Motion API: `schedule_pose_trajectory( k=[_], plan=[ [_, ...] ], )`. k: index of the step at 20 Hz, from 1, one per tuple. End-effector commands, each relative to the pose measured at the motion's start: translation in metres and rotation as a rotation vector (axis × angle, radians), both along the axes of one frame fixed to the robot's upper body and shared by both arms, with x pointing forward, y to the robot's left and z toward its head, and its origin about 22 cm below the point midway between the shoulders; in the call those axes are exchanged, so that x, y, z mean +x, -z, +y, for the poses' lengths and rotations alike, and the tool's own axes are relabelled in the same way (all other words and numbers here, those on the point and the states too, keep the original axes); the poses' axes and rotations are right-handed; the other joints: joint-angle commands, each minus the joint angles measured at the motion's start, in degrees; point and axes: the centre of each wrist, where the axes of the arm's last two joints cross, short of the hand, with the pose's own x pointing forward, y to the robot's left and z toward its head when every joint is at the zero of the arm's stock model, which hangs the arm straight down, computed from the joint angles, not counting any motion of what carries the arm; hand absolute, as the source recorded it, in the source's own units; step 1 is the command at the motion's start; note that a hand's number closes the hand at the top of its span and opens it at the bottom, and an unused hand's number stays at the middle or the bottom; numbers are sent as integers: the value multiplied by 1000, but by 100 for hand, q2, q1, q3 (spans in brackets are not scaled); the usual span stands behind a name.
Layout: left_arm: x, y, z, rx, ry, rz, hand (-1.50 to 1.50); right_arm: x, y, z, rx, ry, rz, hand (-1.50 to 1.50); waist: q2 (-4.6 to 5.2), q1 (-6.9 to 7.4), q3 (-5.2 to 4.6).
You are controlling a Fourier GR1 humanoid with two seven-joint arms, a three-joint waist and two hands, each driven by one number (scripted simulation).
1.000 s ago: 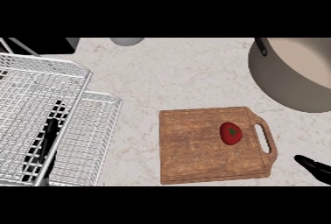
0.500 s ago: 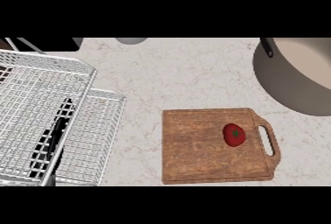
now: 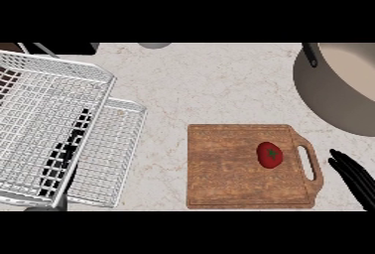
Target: Pick the tomato from the cutting board and place it in the pot
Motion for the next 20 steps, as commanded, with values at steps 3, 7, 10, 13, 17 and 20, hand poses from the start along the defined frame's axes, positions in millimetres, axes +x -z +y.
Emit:
schedule_pose_trajectory(
  k=[3,7,10,13,17,20],
  plan=[
    [-3,4,-48,-211,-64,-1,0,6,6,41,-29,18,75,-150,-50,-10,77],
    [8,-6,-51,-204,-67,-16,0,26,11,31,-134,98,167,-150,-43,-3,80],
    [7,-6,-46,-200,-62,6,0,28,21,55,-123,91,209,-150,-48,-15,82],
    [3,-10,-48,-221,-68,1,0,40,24,64,-123,76,219,-150,-53,21,84],
    [14,-10,-57,-198,-60,-10,0,55,45,55,-131,63,212,-150,-34,-4,88],
    [11,-5,-73,-219,-58,10,0,56,46,59,-114,81,190,-150,-43,-45,88]
  ],
)
